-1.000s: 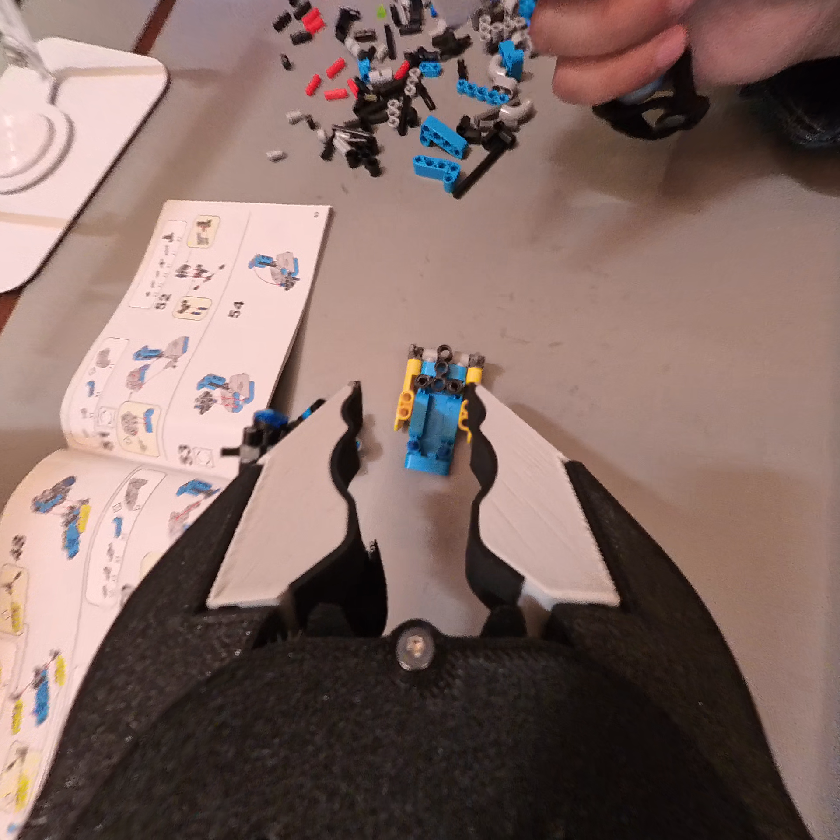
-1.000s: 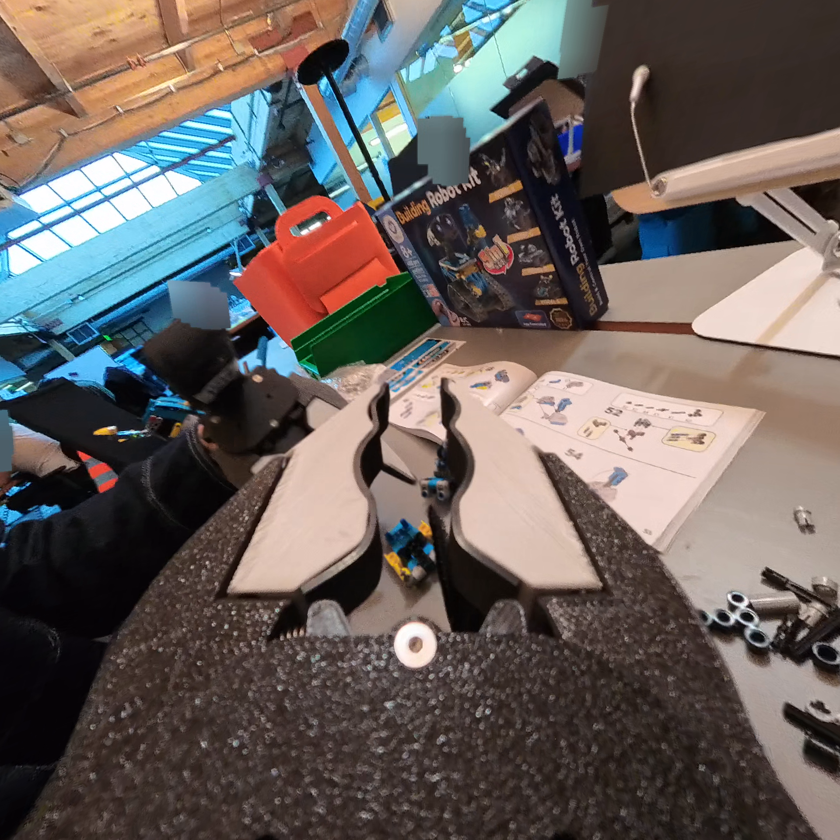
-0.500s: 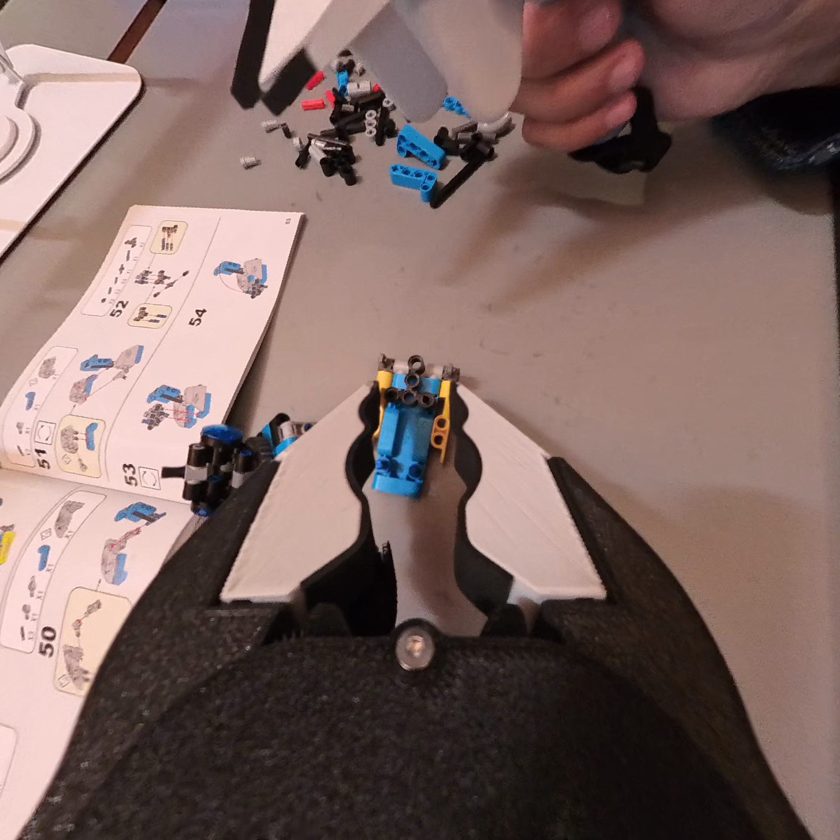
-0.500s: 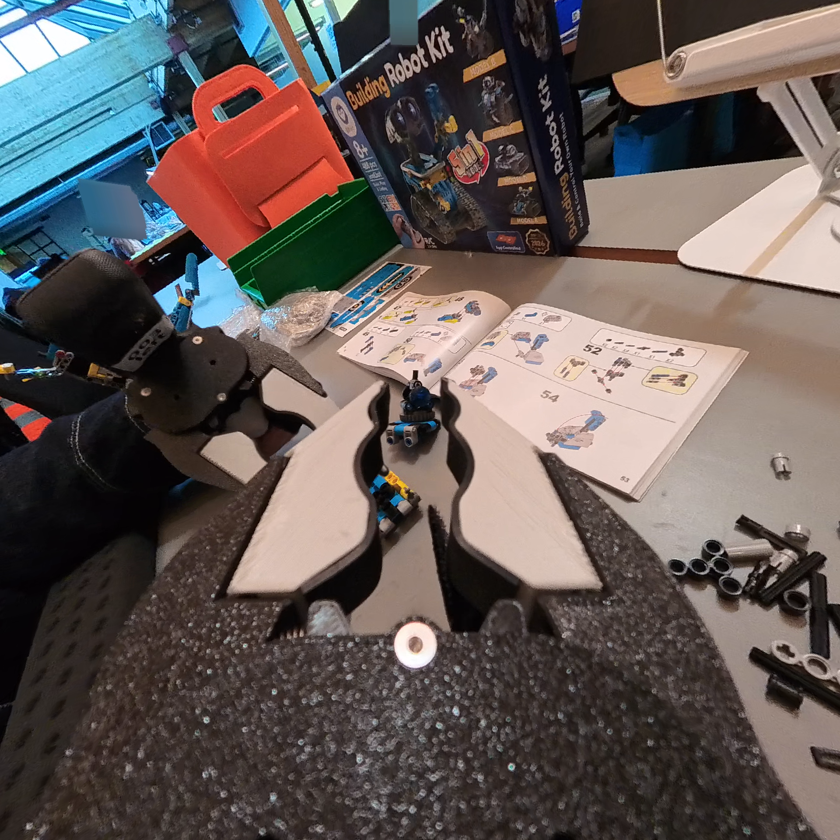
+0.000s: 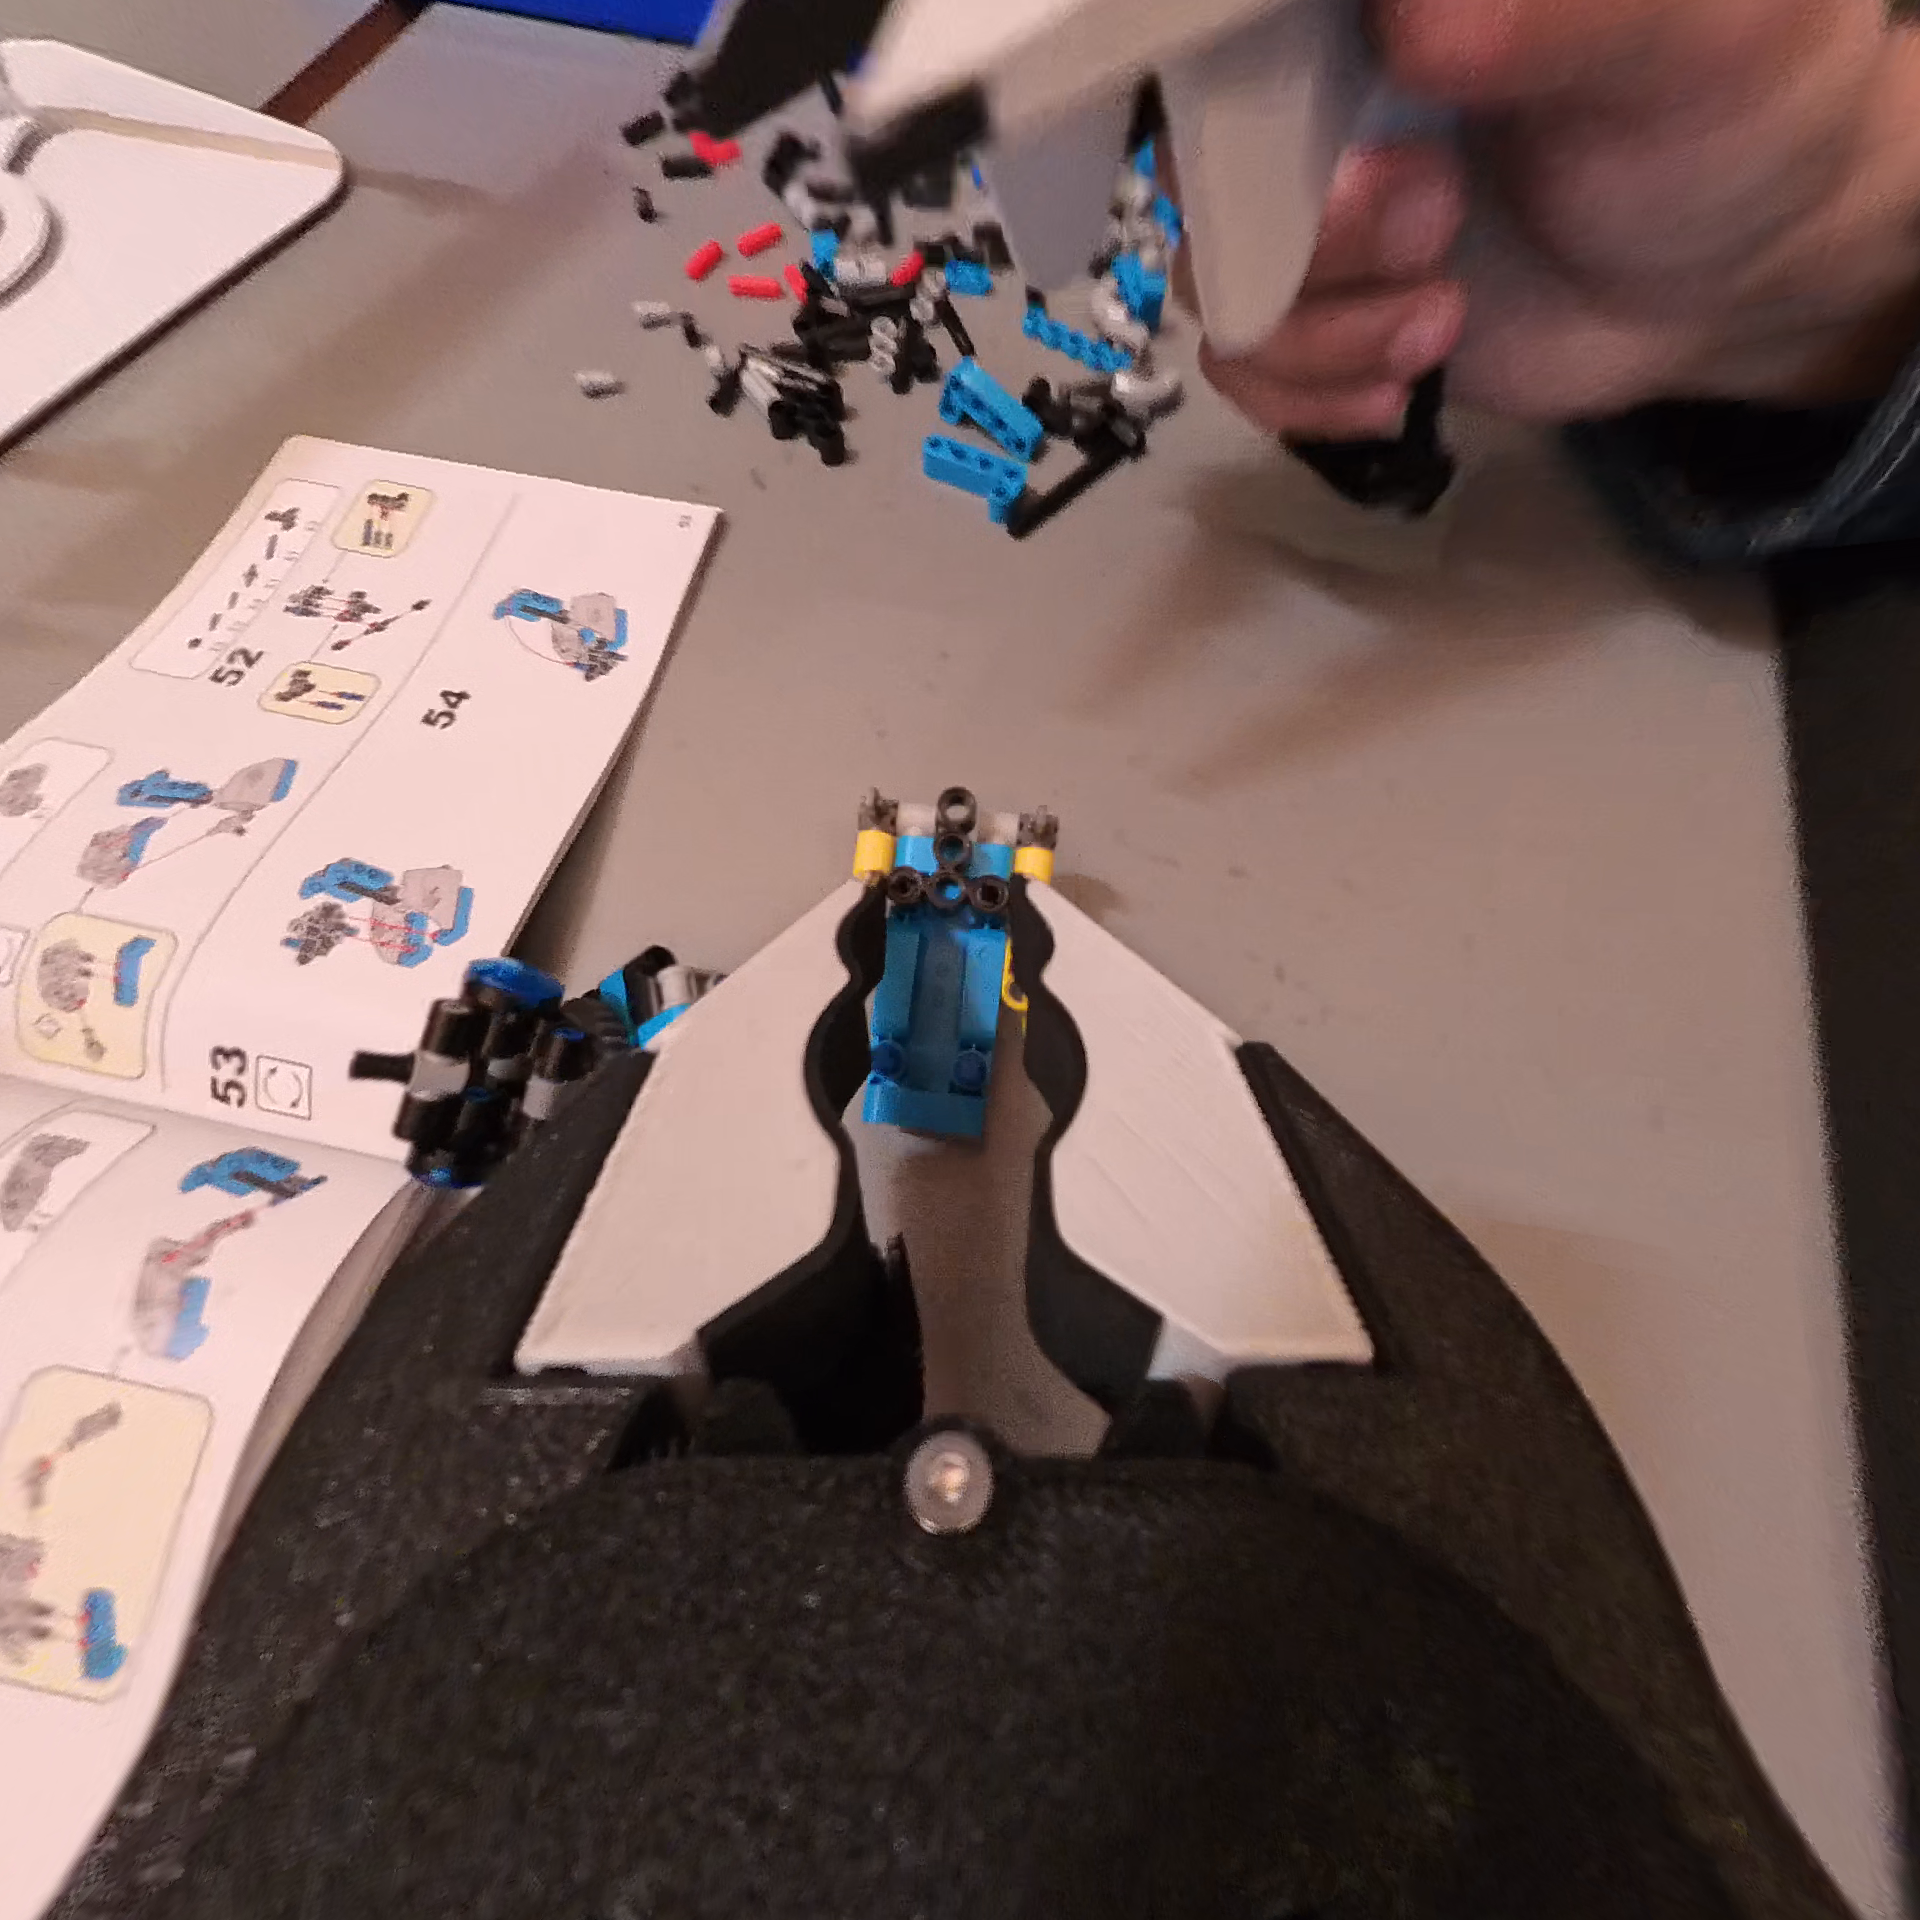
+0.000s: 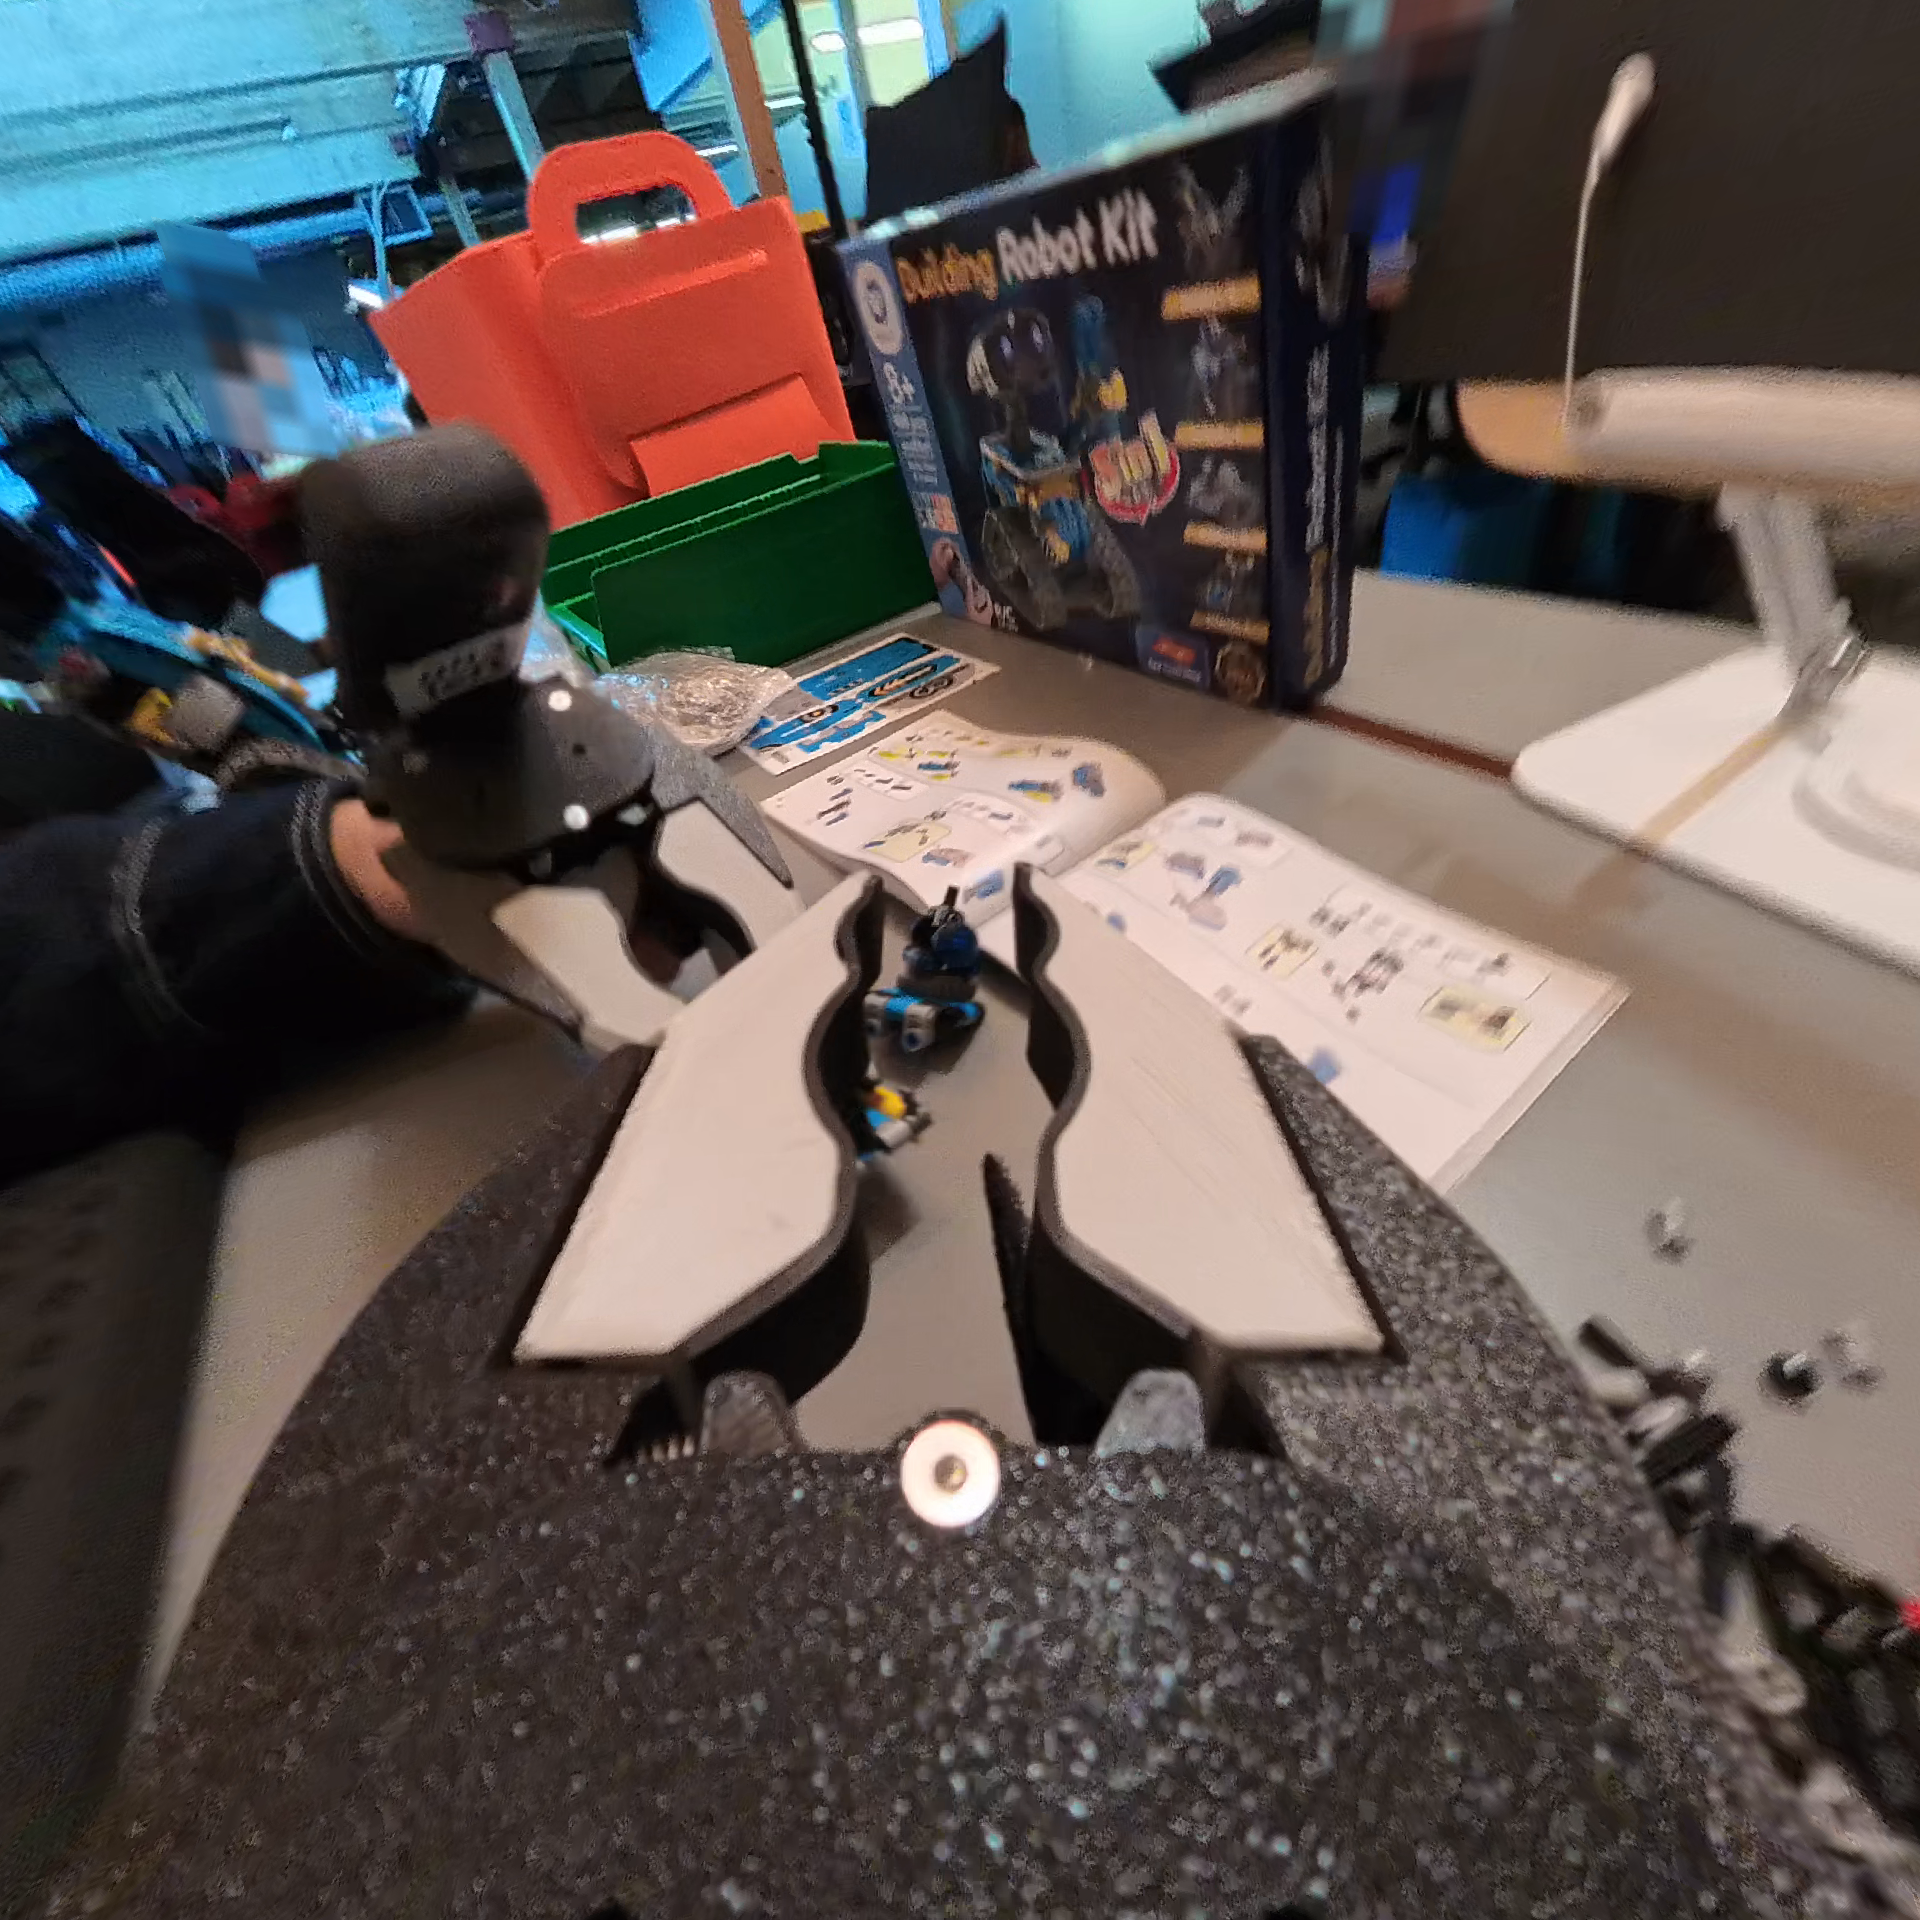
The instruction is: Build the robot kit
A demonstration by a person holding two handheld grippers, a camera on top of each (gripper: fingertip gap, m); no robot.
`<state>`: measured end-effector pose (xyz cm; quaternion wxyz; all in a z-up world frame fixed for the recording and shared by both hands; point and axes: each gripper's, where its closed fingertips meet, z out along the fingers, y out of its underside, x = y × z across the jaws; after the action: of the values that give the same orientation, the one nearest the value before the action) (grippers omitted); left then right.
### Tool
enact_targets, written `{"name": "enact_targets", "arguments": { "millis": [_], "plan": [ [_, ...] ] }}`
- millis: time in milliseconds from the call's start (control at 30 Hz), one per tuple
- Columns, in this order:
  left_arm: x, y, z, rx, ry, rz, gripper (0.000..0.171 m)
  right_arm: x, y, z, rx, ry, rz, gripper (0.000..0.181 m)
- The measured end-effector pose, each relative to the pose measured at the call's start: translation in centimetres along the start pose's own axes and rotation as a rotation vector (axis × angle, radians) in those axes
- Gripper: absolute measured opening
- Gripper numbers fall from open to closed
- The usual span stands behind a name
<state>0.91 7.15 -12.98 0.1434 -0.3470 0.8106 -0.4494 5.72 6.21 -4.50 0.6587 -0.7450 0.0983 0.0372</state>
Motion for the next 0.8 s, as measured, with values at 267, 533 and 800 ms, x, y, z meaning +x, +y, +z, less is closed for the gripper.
{"name": "enact_targets", "arguments": {
  "millis": [267, 533, 800],
  "plan": [
    [-0.4, -8.6, -6.3, 0.544, 0.265, -0.493, 0.023, -4.1, -2.1, -0.9, 0.127, 0.098, -0.562, 0.051],
    [2.0, -9.7, -7.5, 0.594, 0.523, -0.580, 0.022, -6.1, -2.0, -0.9, 0.171, 0.054, -0.593, 0.049],
    [3.2, -10.9, -9.6, 0.656, 0.683, -0.627, 0.023, -7.1, -3.9, -3.1, 0.252, -0.015, -0.582, 0.020]
  ]
}}
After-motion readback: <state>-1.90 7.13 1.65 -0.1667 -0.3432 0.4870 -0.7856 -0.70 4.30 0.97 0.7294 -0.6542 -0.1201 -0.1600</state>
